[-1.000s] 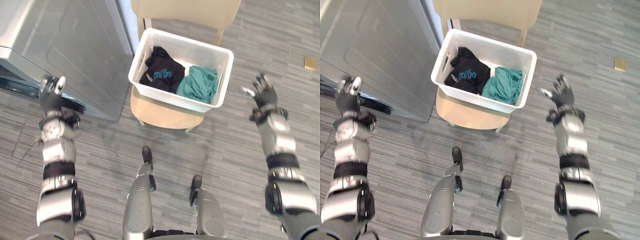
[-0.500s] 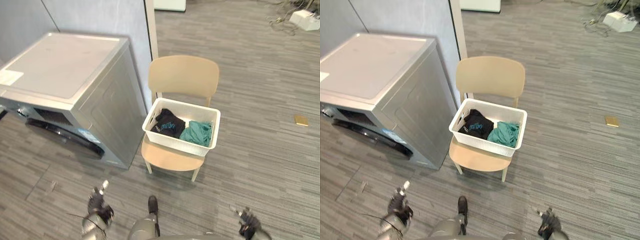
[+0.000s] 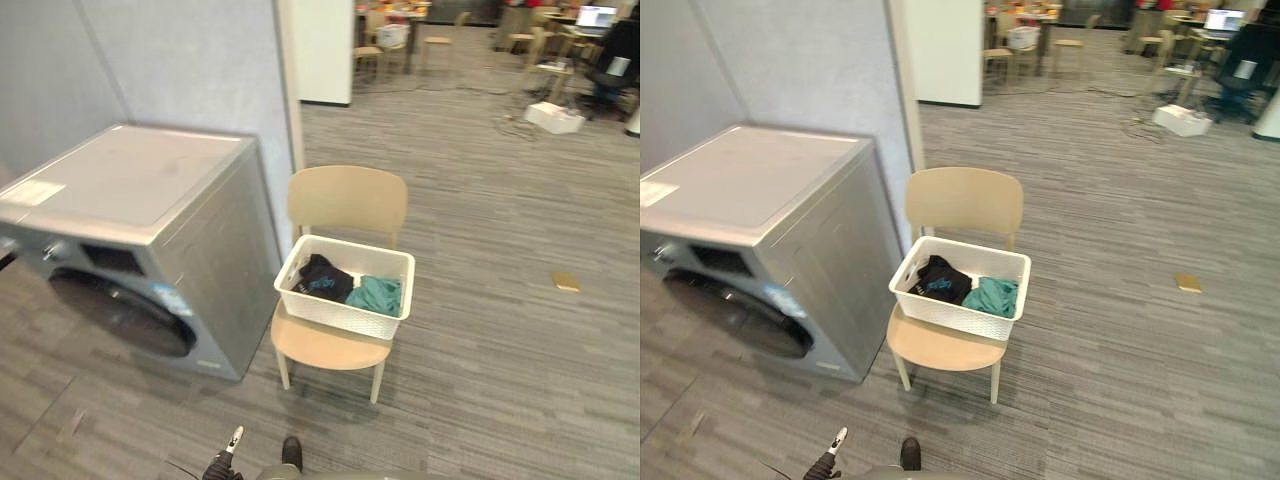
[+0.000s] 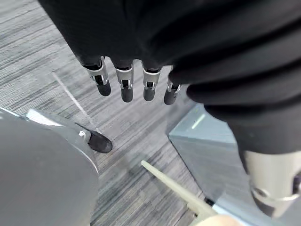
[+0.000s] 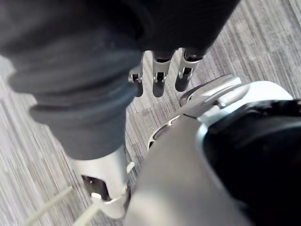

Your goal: Pick up the laundry basket with both hands and put the clothes into the washing machine.

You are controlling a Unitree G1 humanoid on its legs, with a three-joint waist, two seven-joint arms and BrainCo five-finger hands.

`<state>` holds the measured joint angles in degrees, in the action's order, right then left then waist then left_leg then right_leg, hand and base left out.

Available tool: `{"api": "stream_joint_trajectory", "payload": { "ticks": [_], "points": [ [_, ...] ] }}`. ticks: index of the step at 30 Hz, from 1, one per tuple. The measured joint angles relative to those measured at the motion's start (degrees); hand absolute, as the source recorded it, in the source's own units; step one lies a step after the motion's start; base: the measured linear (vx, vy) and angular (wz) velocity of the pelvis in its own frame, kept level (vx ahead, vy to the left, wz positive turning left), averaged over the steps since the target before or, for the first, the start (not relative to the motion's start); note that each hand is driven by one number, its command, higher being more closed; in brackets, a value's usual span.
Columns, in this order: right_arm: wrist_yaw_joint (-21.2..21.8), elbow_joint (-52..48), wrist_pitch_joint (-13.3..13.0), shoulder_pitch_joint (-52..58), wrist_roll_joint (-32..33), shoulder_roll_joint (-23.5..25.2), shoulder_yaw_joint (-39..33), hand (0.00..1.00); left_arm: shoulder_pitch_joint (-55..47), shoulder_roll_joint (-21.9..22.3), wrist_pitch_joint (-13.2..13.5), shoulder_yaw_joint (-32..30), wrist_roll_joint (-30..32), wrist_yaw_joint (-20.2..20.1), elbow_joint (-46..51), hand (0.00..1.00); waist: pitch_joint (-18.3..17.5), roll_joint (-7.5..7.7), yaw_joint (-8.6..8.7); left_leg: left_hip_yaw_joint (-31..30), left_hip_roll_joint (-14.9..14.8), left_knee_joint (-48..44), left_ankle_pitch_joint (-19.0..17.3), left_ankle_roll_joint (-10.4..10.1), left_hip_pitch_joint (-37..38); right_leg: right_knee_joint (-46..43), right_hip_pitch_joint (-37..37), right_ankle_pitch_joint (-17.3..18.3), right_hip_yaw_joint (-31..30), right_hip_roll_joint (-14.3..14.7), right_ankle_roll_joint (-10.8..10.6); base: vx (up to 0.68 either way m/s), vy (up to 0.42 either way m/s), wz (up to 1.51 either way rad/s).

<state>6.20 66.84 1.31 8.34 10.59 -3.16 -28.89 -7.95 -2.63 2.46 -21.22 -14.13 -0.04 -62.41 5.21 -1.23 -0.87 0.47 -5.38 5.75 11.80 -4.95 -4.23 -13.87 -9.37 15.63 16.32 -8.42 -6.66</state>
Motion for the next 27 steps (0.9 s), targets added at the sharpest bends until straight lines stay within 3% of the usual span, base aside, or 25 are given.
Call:
{"api": "stream_joint_trajectory", "payload": {
  "ticks": [3, 5, 6, 7, 8, 9, 10, 12, 13, 14, 16, 18, 19, 20, 23, 27],
  "points": [
    [-0.12, -0.19, -0.59, -0.74, 0.08, -0.50, 2.33, 0.00, -1.94, 0.56, -0.07, -3.01, -1.71, 0.17, 0.04, 0.00, 0.07, -0.19, -0.15, -5.45, 0.54, 0.06, 0.19, -0.30, -4.21, -4.46, 2.30, 2.40, 5.84, 0.44, 1.16, -0.09, -0.085, 1.03],
    [-0.42, -0.21, -0.77, -1.18, 0.09, -0.84, 1.99, 0.00, -3.10, 1.37, -0.11, -4.77, -2.23, 0.31, 0.00, 0.00, 0.41, -0.66, -0.62, -6.26, 0.74, -0.25, -2.48, -1.67, -5.86, -5.74, 2.54, 3.13, 9.42, 0.47, 1.75, -0.06, -0.069, 1.07],
    [-0.70, -0.24, -0.91, -1.69, 0.11, -0.31, 1.13, 0.00, -3.15, 1.82, -0.06, -7.13, -2.48, 0.29, 0.10, 0.00, 0.61, 1.82, -0.69, -3.02, 1.11, -2.09, -6.31, 1.61, -7.62, -5.15, 2.78, 2.08, 12.25, -1.86, 2.85, -0.05, 0.021, 0.84],
    [-1.09, -0.75, -1.05, -2.95, 0.16, 0.31, -0.95, 0.00, -2.65, 2.25, -0.51, -9.87, -2.71, 0.24, -0.18, 0.00, 1.91, 2.93, -1.54, 1.45, 1.55, -12.91, -5.54, 4.78, -11.23, -6.21, 3.52, 1.55, 14.03, -4.29, 2.51, -0.05, 0.028, 0.73],
    [-1.22, -0.87, -1.13, -3.43, 0.17, 0.32, -1.92, 0.00, -2.66, 2.42, -0.72, -11.53, -2.83, 0.22, -0.21, 0.00, 2.57, 3.39, -1.81, 3.13, 1.45, -19.88, -5.89, 5.29, -12.52, -6.50, 3.53, 1.30, 14.65, -5.37, 2.36, -0.08, -0.021, 0.53],
    [-1.25, -1.48, -1.18, -3.44, 0.22, -0.24, -3.22, 0.00, -3.17, 2.55, -0.94, -14.36, -2.99, 0.34, -0.38, 0.00, 2.74, 3.35, -1.68, 4.95, 0.04, -31.63, -8.23, 7.61, -13.86, -6.50, 3.34, 0.87, 15.99, -6.62, 2.06, -0.07, -0.039, 0.51],
    [-1.25, -1.41, -1.15, -3.34, 0.30, -0.34, -4.46, 0.00, -3.50, 2.37, -0.92, -15.83, -3.09, 0.37, -0.52, 0.00, 2.89, 2.82, -1.39, 4.72, -2.53, -39.24, -11.78, 6.39, -13.47, -6.00, 2.49, 0.57, 17.39, -6.83, 1.59, -0.06, -0.011, 0.59],
    [-1.31, -0.76, -1.07, -3.18, 0.30, -0.04, -6.35, 0.00, -3.17, 2.21, -0.93, -17.58, -3.09, 0.24, -0.75, 0.00, 2.93, 2.10, -0.88, 4.65, -6.17, -42.60, -15.11, 4.36, -11.87, -5.56, 1.81, 0.14, 19.92, -6.82, 0.82, 0.01, 0.110, 0.84],
    [-1.31, -0.12, -0.89, -3.26, 0.60, -0.35, -8.12, 0.00, -2.17, 2.26, -1.02, -17.84, -3.07, 0.03, -1.31, 0.00, 2.72, 1.28, 0.26, 5.72, -8.18, -38.94, -16.87, 2.25, -10.50, -4.98, 1.29, -0.60, 22.27, -6.84, -0.47, 0.08, 0.237, 1.02],
    [-1.34, -0.02, -0.86, -3.31, 0.82, -0.89, -8.84, 0.00, -1.66, 2.46, -1.07, -17.87, -3.08, 0.01, -1.36, 0.00, 2.34, 0.45, 0.26, 7.04, -7.46, -35.83, -17.81, 1.18, -9.57, -4.69, 1.50, -1.11, 22.79, -6.98, -0.94, 0.14, 0.274, 1.11],
    [-1.28, 1.67, -0.81, -3.81, 1.31, -0.68, -9.57, 0.00, -0.43, 2.42, -0.93, -17.57, -3.06, -0.02, -1.40, 0.00, 2.32, 1.22, 0.29, 8.57, -4.24, -25.82, -18.02, 0.56, -6.28, -1.77, 1.41, -3.70, 23.05, -7.02, -1.06, 0.12, 0.238, 0.84],
    [-1.27, 2.49, -0.82, -5.26, 2.40, 0.61, -9.54, 0.00, 0.13, 1.59, -1.00, -16.55, -3.02, 0.06, -1.56, 0.00, 2.76, 2.53, -0.12, 7.66, -0.68, -17.80, -14.85, 1.00, -2.72, 1.36, -0.35, -6.52, 22.97, -8.13, -0.52, 0.04, 0.182, 0.71],
    [-1.18, 2.49, -0.84, -5.98, 2.42, 1.18, -9.32, 0.00, -0.13, 1.25, -1.00, -14.89, -2.82, 0.08, -1.77, 0.00, 2.87, 1.85, -0.05, 6.72, 0.60, -13.87, -12.80, 1.38, -0.60, 3.25, -1.85, -8.73, 22.78, -8.15, -0.54, 0.01, 0.136, 0.53],
    [-1.09, 2.43, -0.87, -6.58, 2.41, 1.38, -8.31, 0.00, -0.03, 0.73, -0.89, -12.29, -2.35, 0.06, -1.77, 0.00, 2.29, 2.21, -0.06, 5.87, 1.61, -10.64, -11.17, 1.58, 0.76, 5.00, -3.02, -10.24, 22.81, -8.14, -1.39, -0.01, 0.133, 0.50],
    [-1.22, 1.52, -0.99, -7.30, 2.38, 0.83, -5.06, 0.00, 0.74, 0.41, -0.12, -6.34, -1.80, 0.06, -1.81, 0.00, 1.55, 1.10, -0.05, 4.57, 3.49, -1.08, -5.49, 2.04, 3.42, 6.21, -2.60, -10.89, 22.77, -8.83, -2.40, -0.06, 0.056, 0.30],
    [-1.34, 1.37, -0.87, -8.12, 2.00, -0.30, -1.39, 0.00, 0.11, 0.65, 0.32, -2.62, -1.69, 0.13, -1.91, 0.00, 1.99, 0.76, -0.06, 4.79, 4.96, 0.19, -5.40, 2.43, 3.77, 5.96, -2.37, -11.15, 22.53, -10.41, -2.94, -0.08, 0.042, -0.04]
  ]
}}
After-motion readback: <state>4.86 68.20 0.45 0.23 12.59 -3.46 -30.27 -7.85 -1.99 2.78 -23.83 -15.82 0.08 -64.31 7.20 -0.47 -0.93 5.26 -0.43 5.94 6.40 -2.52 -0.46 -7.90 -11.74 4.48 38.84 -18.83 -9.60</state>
